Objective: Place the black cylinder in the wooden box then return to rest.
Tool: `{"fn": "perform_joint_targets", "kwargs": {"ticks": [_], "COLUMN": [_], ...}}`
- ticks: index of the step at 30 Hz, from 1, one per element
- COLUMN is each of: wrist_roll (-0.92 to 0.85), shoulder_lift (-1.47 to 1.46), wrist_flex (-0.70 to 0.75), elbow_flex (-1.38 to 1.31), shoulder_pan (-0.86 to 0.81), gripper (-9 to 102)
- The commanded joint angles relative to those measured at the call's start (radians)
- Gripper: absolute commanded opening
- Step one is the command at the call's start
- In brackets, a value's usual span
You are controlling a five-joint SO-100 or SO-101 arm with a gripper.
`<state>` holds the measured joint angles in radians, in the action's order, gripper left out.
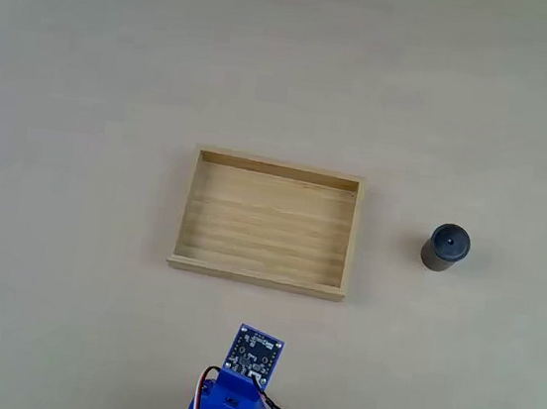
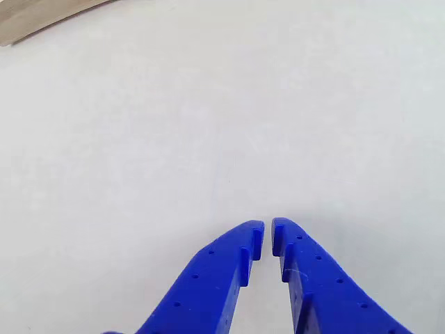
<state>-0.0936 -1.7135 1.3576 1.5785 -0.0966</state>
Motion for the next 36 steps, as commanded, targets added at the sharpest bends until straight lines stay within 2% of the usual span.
{"fn": "perform_joint_targets", "kwargs": {"ticks": [1, 14, 26, 28, 36], "wrist_roll": [-0.005, 0.038, 0.152, 0.158, 0.245], "shoulder_lift": [-0.011, -0.009, 0.244, 0.302, 0.512], "wrist_flex": [0.002, -0.003, -0.221, -0.261, -0.399], "elbow_flex": [0.031, 0.029, -0.166, -0.206, -0.336], "shoulder_pan": [0.002, -0.017, -0.218, -0.247, -0.371], "gripper": [0, 0, 0, 2, 21]}}
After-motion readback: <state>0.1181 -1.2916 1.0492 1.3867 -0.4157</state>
